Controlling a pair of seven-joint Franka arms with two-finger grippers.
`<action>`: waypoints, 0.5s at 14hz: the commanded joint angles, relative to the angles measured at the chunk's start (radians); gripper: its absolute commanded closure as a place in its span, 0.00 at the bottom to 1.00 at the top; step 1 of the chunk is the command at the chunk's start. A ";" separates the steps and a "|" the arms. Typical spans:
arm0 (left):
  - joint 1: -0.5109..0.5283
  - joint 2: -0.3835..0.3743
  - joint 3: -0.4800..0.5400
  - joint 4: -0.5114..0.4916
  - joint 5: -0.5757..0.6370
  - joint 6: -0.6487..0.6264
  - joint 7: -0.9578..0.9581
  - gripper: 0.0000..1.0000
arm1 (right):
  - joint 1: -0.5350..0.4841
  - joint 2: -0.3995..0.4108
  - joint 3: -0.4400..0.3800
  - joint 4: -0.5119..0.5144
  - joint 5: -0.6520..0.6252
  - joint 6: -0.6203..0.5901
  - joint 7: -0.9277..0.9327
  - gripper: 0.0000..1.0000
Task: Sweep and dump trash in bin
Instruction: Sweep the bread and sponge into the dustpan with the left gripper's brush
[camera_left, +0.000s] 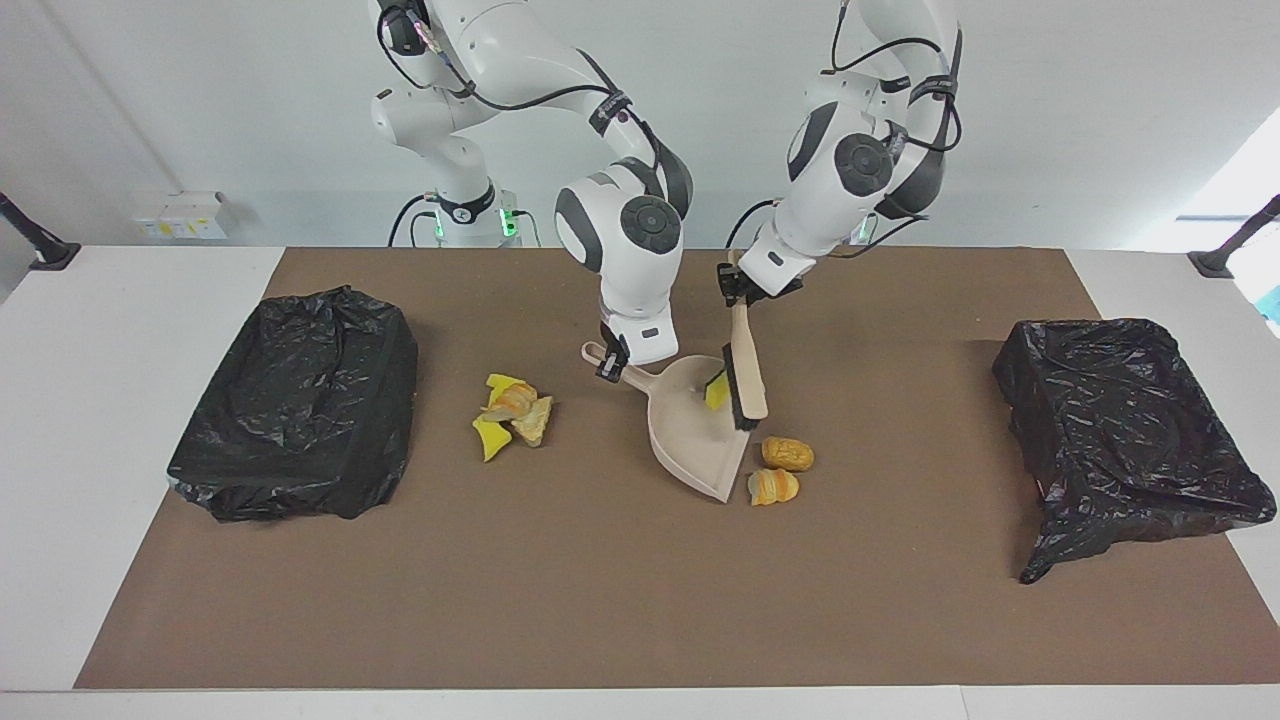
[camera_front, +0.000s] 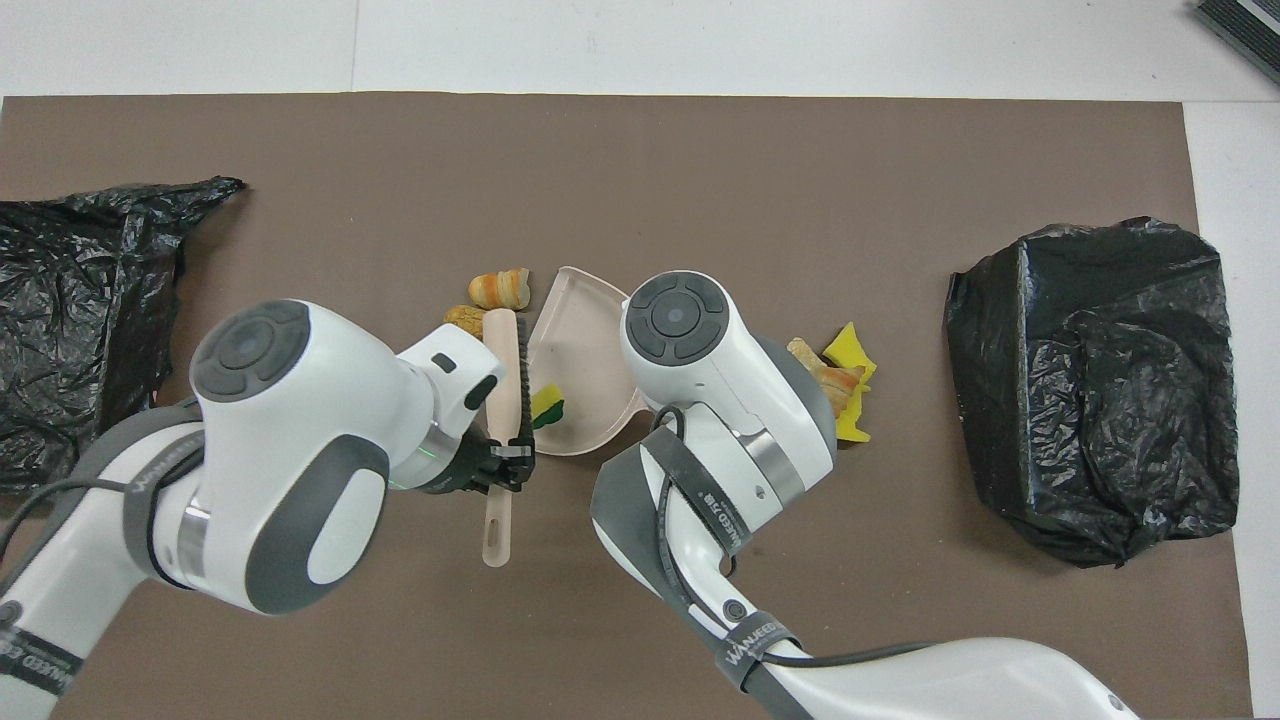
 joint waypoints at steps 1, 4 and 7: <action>0.082 0.012 -0.002 0.012 0.033 -0.003 0.083 1.00 | -0.006 -0.009 0.006 -0.002 0.003 -0.010 0.021 1.00; 0.127 0.102 -0.002 0.014 0.038 0.113 0.134 1.00 | -0.006 -0.016 0.006 -0.013 0.012 -0.019 0.029 1.00; 0.168 0.194 -0.005 0.070 0.080 0.129 0.186 1.00 | -0.006 -0.016 0.006 -0.015 0.014 -0.010 0.039 1.00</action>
